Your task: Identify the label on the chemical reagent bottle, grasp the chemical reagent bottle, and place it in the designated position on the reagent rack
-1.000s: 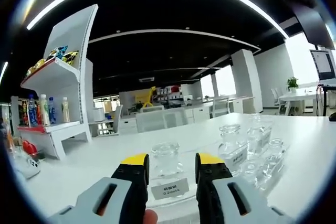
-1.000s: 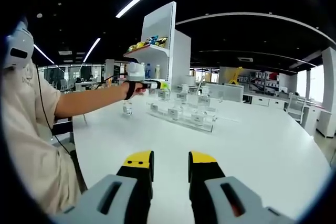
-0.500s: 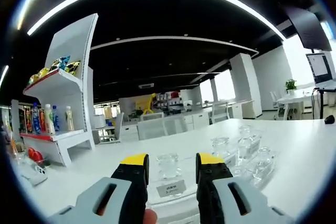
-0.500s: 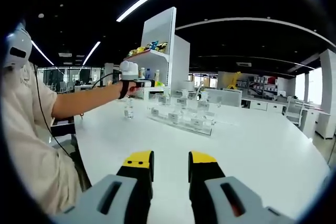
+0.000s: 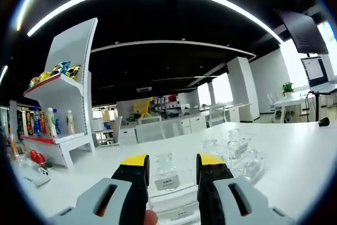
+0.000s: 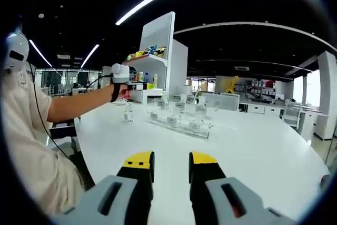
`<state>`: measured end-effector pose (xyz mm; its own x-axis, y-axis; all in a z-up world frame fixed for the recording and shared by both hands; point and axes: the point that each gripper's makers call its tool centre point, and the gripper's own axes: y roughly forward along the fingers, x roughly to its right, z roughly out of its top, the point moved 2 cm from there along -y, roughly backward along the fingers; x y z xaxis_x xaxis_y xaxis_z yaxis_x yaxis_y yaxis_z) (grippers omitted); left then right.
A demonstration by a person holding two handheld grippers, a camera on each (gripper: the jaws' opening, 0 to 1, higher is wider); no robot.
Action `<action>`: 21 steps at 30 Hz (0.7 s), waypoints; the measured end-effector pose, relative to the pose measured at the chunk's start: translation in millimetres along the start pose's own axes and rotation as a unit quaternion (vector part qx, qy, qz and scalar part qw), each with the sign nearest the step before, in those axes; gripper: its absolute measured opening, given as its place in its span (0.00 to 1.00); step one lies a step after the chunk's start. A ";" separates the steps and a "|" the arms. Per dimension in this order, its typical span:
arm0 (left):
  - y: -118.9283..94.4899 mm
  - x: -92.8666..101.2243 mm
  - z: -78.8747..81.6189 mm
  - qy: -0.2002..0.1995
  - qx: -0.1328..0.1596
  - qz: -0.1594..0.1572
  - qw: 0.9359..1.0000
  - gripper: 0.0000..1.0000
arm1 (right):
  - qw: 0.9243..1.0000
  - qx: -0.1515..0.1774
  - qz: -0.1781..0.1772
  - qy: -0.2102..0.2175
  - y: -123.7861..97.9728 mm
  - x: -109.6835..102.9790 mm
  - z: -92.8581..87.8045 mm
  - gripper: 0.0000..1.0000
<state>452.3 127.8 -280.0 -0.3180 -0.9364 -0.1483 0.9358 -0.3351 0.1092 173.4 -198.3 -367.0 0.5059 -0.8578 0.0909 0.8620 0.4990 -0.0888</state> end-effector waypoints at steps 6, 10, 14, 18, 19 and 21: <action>-11.0 4.6 3.7 0.003 0.004 -0.004 1.000 0.36 | 1.000 0.005 -0.002 -0.004 -8.6 -1.9 0.9 0.26; -25.0 8.8 8.2 -0.003 0.010 -0.012 1.000 0.36 | 1.000 0.009 -0.006 -0.005 -15.4 -1.4 1.2 0.26; -39.9 6.7 10.7 0.008 0.015 -0.012 1.000 0.36 | 1.000 0.013 -0.007 -0.004 -19.6 -1.9 0.1 0.26; -54.6 1.8 11.7 -0.003 0.014 -0.017 1.000 0.36 | 1.000 0.015 -0.005 -0.005 -22.4 -5.3 -1.7 0.26; -59.0 1.4 12.2 -0.001 0.015 -0.018 1.000 0.36 | 1.000 0.015 -0.004 -0.005 -22.6 -5.9 -2.0 0.26; -68.3 0.0 13.3 0.003 0.015 -0.025 1.000 0.36 | 1.000 0.015 -0.005 -0.005 -23.0 -6.0 -2.6 0.26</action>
<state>386.3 149.3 -274.3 -0.3634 -0.9176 -0.1609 0.9138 -0.3847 0.1300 150.5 -204.9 -368.0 0.4978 -0.8613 0.1019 0.8673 0.4943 -0.0590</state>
